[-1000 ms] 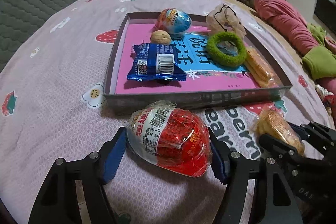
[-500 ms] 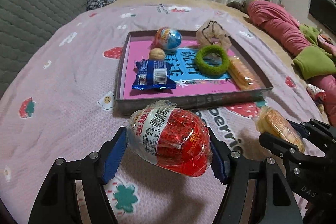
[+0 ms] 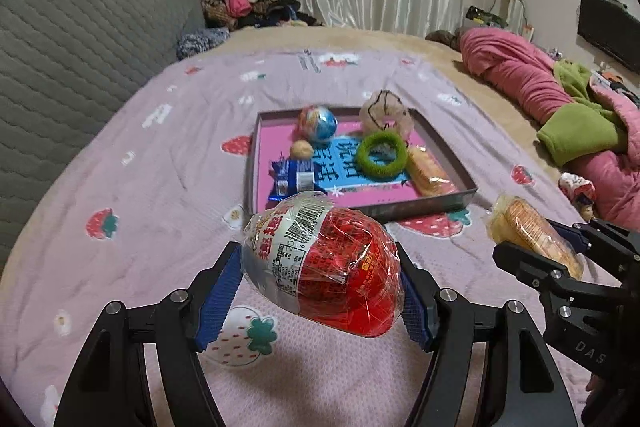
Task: Organize objects
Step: 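Lift red egg candy and wafer packet and carry both over the tray, then open left gripper to drop egg candy while right releases wafer packet, then withdraw both grippers back from the tray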
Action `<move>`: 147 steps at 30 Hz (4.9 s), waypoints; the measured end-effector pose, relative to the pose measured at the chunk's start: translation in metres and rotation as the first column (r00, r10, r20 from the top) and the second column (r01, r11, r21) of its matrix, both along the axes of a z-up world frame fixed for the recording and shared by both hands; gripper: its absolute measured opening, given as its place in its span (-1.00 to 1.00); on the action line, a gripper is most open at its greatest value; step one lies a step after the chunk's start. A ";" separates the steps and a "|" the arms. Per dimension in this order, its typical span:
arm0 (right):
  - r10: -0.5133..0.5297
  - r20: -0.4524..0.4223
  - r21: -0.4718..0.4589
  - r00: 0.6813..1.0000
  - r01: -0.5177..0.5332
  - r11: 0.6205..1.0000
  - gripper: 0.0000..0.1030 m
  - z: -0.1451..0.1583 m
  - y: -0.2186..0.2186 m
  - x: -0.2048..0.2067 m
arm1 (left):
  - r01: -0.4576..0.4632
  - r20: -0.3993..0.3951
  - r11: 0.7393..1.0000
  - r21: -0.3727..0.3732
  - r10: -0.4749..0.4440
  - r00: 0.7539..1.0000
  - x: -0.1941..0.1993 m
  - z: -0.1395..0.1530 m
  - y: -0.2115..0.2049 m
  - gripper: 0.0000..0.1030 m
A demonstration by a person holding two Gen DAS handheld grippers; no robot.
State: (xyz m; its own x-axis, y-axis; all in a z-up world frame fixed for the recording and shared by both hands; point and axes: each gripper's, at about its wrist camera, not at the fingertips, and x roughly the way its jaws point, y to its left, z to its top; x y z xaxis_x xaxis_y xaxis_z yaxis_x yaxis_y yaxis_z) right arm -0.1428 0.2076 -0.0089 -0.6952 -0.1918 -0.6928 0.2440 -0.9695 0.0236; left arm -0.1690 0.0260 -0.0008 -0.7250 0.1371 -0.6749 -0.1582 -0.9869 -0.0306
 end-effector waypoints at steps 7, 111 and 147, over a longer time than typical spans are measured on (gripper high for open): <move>0.004 -0.065 0.005 0.998 -0.004 1.000 -0.22 0.038 -0.002 0.017 | -0.013 -0.051 1.000 -0.002 0.013 0.999 0.019 0.034 -0.003 0.41; -0.071 -0.003 0.101 0.997 0.071 0.992 0.64 -0.077 0.006 -0.197 | -0.034 0.029 0.998 -0.061 0.035 0.999 -0.219 -0.077 0.027 0.57; -0.130 -0.136 0.009 0.982 0.133 0.991 0.98 -0.024 0.027 -0.166 | -0.099 -0.053 0.995 -0.004 0.099 0.994 -0.170 -0.032 0.011 0.67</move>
